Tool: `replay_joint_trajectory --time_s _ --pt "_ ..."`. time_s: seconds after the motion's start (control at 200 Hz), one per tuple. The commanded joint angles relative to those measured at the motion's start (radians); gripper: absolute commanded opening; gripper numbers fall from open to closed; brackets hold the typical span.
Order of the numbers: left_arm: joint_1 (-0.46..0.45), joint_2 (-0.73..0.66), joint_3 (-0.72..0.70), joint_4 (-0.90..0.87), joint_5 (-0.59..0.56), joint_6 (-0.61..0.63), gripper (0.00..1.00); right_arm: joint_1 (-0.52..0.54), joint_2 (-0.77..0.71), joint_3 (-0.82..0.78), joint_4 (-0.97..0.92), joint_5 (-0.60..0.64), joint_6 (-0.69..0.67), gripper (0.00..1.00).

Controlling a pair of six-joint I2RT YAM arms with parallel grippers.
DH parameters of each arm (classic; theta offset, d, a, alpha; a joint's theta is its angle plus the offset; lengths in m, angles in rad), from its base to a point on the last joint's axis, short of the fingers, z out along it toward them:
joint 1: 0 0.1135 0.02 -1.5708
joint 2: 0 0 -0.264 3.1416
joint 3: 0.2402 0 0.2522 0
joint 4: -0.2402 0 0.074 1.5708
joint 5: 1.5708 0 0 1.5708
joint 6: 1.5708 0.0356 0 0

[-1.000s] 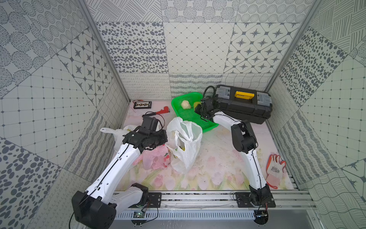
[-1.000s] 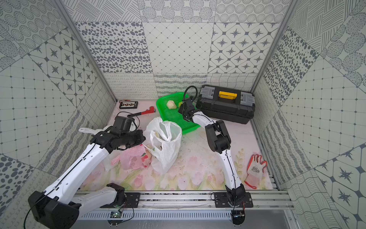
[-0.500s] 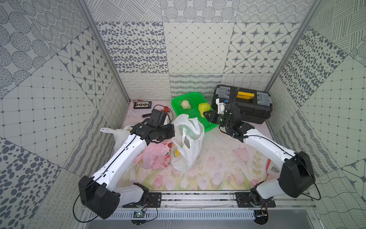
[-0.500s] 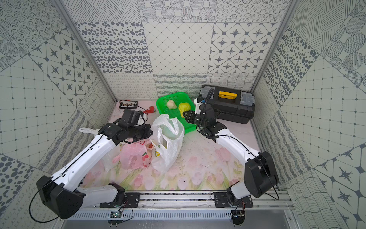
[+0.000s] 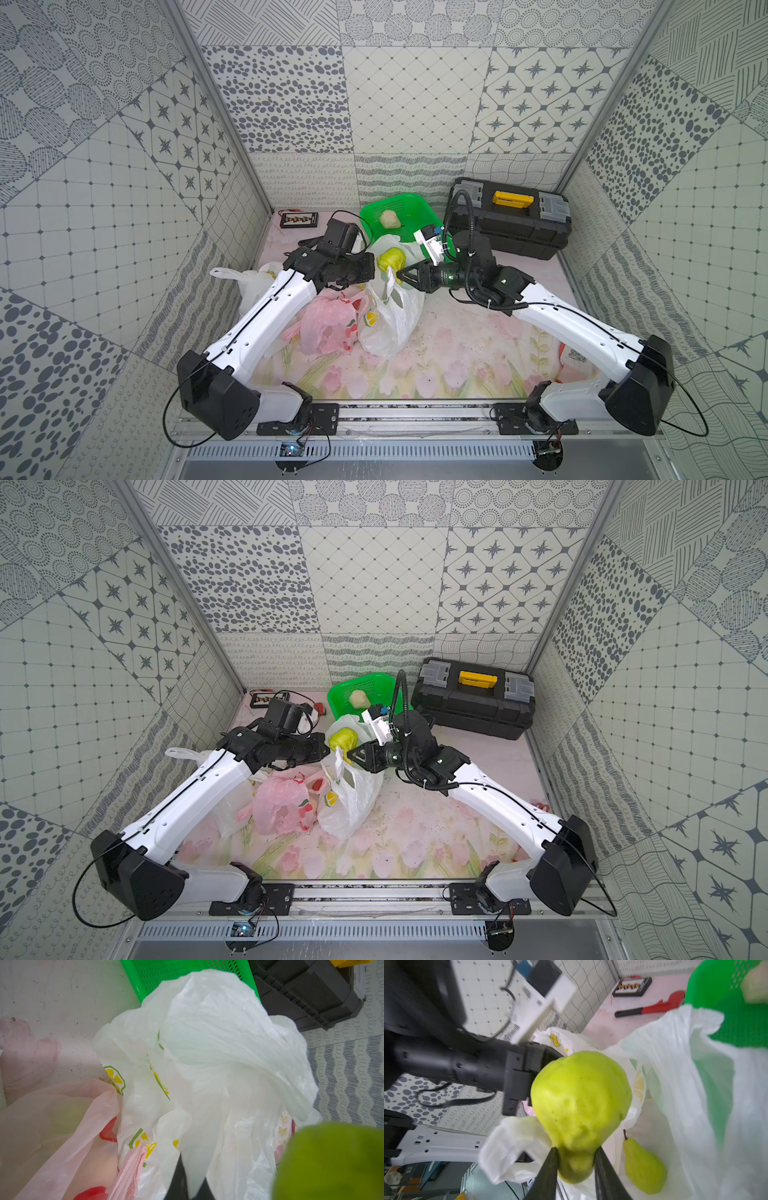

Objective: Place the pears into plastic bags & tie knots
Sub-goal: Place the pear in the plastic bag.

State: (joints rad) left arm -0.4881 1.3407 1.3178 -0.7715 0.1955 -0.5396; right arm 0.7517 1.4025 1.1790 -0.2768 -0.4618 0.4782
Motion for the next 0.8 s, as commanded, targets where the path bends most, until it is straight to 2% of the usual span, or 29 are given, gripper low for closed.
replay_joint_trajectory --time_s 0.0,0.08,0.175,0.28,0.365,0.505,0.635,0.725,0.795 --pt "-0.010 -0.007 -0.004 0.040 0.038 0.030 0.00 0.018 0.076 -0.016 -0.093 -0.011 -0.035 0.32" --pt "-0.022 -0.001 -0.019 0.054 0.041 0.027 0.00 0.036 0.122 0.003 -0.156 0.032 -0.069 0.34" --pt "-0.035 0.012 -0.037 0.076 0.047 0.020 0.00 0.043 0.158 0.023 -0.188 0.096 -0.060 0.41" --pt "-0.047 0.029 -0.044 0.083 0.045 0.014 0.00 0.044 0.147 0.035 -0.186 0.097 -0.042 0.60" --pt "-0.049 0.028 -0.058 0.088 0.033 0.003 0.00 0.033 0.091 0.016 -0.177 0.104 -0.035 0.67" --pt "-0.049 0.031 -0.074 0.085 0.025 -0.018 0.00 -0.032 -0.020 0.002 -0.258 0.123 -0.006 0.70" --pt "-0.058 0.024 -0.092 0.089 0.027 -0.034 0.00 -0.107 -0.116 -0.037 -0.357 0.270 0.058 0.70" --pt "-0.066 0.019 -0.097 0.094 0.021 -0.043 0.00 -0.123 -0.119 -0.060 -0.376 0.324 0.096 0.70" --pt "-0.075 0.019 -0.094 0.101 0.019 -0.052 0.00 -0.119 -0.089 -0.076 -0.329 0.300 0.146 0.70"
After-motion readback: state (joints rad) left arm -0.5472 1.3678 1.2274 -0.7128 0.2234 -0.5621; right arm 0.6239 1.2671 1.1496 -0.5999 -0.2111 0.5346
